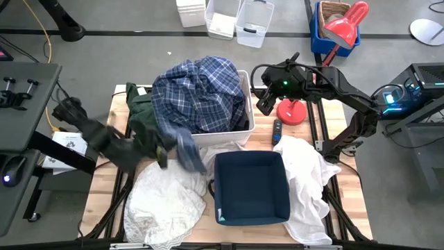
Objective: Sort clothes
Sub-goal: Put the blue polo into the white laundry bin
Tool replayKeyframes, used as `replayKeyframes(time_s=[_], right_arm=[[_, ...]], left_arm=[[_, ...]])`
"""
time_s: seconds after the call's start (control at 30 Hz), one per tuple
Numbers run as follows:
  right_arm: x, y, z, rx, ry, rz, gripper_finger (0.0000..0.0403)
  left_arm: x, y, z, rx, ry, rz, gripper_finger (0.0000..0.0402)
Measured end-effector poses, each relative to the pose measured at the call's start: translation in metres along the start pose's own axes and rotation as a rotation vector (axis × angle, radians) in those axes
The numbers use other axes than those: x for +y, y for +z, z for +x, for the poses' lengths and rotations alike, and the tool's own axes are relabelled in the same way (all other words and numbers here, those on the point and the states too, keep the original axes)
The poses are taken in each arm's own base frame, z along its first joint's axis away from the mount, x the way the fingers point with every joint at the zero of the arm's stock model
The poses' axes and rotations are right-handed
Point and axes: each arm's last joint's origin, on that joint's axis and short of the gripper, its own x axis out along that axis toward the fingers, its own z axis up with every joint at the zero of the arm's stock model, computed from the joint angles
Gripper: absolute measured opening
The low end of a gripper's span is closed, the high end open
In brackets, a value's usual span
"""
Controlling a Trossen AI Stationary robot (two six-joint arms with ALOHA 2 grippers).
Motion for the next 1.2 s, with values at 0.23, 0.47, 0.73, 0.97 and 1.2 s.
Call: replayKeyframes(time_s=[0.23,0.47,0.73,0.97,1.2], right_arm=[[0.000,0.000,0.000,-0.001,-0.004,0.009,0.0220],[0.000,0.000,0.000,-0.002,-0.006,0.045,0.0220],[-0.001,0.000,0.000,-0.006,-0.031,0.045,0.0220],[-0.001,-0.001,0.000,0.000,-0.036,0.047,0.0220],[-0.003,0.000,0.001,0.000,-0.041,0.054,0.0220]], left_arm=[[0.007,0.082,0.005,-0.307,0.211,0.249,0.0000],[0.028,0.107,0.075,-0.265,0.402,0.376,0.0000],[0.044,0.097,0.172,-0.002,0.372,0.449,0.0000],[0.004,0.139,0.115,-0.187,0.193,0.501,0.0000],[0.052,0.111,0.074,0.304,0.423,0.190,0.0000]])
